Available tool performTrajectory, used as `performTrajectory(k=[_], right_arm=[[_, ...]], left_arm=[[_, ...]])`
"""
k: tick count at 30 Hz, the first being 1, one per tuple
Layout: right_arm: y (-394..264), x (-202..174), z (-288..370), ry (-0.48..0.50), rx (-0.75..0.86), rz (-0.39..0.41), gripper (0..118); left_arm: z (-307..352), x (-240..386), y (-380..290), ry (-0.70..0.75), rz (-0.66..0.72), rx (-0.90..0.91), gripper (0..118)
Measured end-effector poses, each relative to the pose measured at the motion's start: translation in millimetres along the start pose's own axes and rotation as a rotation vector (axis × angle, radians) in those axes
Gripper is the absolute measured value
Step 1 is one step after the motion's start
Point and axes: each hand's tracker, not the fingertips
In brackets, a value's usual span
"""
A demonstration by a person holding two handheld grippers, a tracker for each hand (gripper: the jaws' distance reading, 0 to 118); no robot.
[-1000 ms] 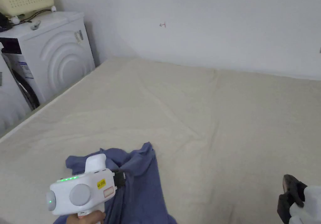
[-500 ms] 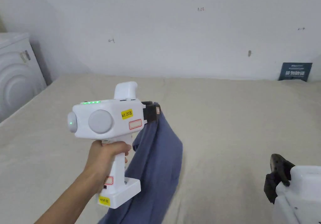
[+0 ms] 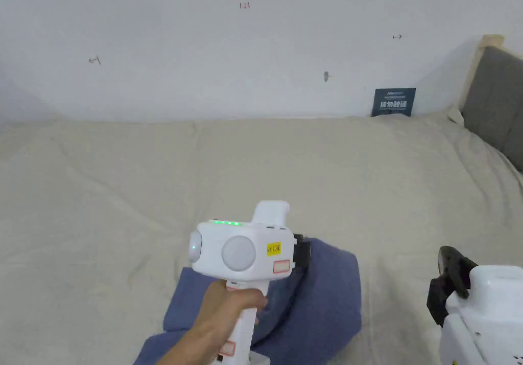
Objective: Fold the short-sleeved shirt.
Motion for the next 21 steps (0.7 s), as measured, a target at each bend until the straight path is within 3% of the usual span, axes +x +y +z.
performTrajectory(k=[10,11,12,13,14,15,16,21], right_arm=[[-16,-6,-6,0.018,-0.052,-0.009,0],[-15,-7,-5,0.02,-0.053,-0.007,0],[-15,-6,-5,0.021,-0.053,-0.005,0],[-14,-7,-4,0.021,-0.051,-0.003,0],[-13,-7,-2,0.021,-0.048,0.0,0],[-11,-8,-1,0.02,-0.044,0.002,0],[-9,-8,-1,0.019,-0.04,0.002,0],[10,-8,7,0.01,0.011,-0.017,0]], left_arm=[[-99,-36,-101,0.248,0.037,-0.337,4],[-96,-33,-100,0.242,0.041,-0.328,11],[-91,-31,-100,0.242,0.048,-0.305,27],[-82,-28,-95,0.203,0.076,-0.265,57],[-70,-26,-89,0.154,0.12,-0.231,78],[-59,-22,-83,0.116,0.15,-0.192,96],[-46,-17,-76,0.107,0.158,-0.141,106],[42,5,-38,0.187,0.046,0.188,106]])
